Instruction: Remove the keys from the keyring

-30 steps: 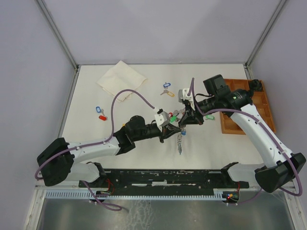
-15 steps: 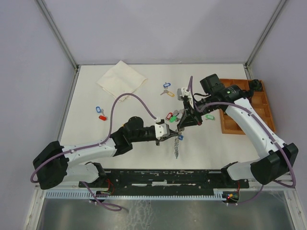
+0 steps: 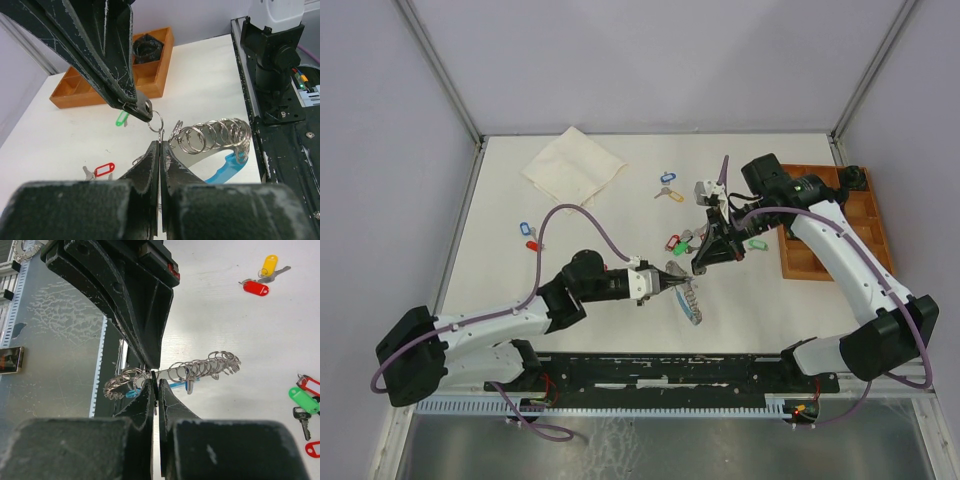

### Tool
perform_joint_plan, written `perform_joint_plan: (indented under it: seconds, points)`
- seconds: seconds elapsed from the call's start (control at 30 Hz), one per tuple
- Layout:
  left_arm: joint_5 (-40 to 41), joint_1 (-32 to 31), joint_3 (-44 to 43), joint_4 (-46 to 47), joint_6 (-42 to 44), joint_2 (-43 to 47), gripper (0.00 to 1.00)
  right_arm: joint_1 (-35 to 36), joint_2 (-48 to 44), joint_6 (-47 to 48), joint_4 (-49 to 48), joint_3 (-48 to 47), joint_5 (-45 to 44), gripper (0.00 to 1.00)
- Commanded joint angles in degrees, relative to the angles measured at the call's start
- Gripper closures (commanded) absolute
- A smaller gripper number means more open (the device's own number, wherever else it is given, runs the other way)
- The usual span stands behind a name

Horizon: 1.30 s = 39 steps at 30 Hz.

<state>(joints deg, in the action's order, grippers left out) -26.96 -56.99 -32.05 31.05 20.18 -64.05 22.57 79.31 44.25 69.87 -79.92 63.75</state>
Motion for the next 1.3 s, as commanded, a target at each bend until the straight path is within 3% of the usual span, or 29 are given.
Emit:
perform_joint_plan:
  seconds: [0.0,0.33,0.73,1.0,1.27]
  points:
    - [-1.49,0.26,2.25,12.09,-2.98,2.88,0.97,-0.46,-0.81,2.99,1.18,-2.35,3.92,0.99]
    - [4.1,-0.25,8.94,43.35,-20.44,-2.9,0.97,-0.49,-4.37,5.23,-2.2,1.03,7.76,0.99]
    - [23.08,-4.11,13.97,66.4,-25.57,-13.2,0.97,-0.48,-6.88,-3.84,-12.14,4.77,7.7,0.99]
    - [31.9,-5.32,12.39,68.08,-24.93,-16.34,0.97,-0.44,-6.82,-10.24,-16.88,5.36,2.86,0.99]
    - [34.26,-5.35,10.79,68.08,-23.91,-15.0,0.97,-0.43,-5.93,-14.26,-20.34,6.59,-2.31,0.99]
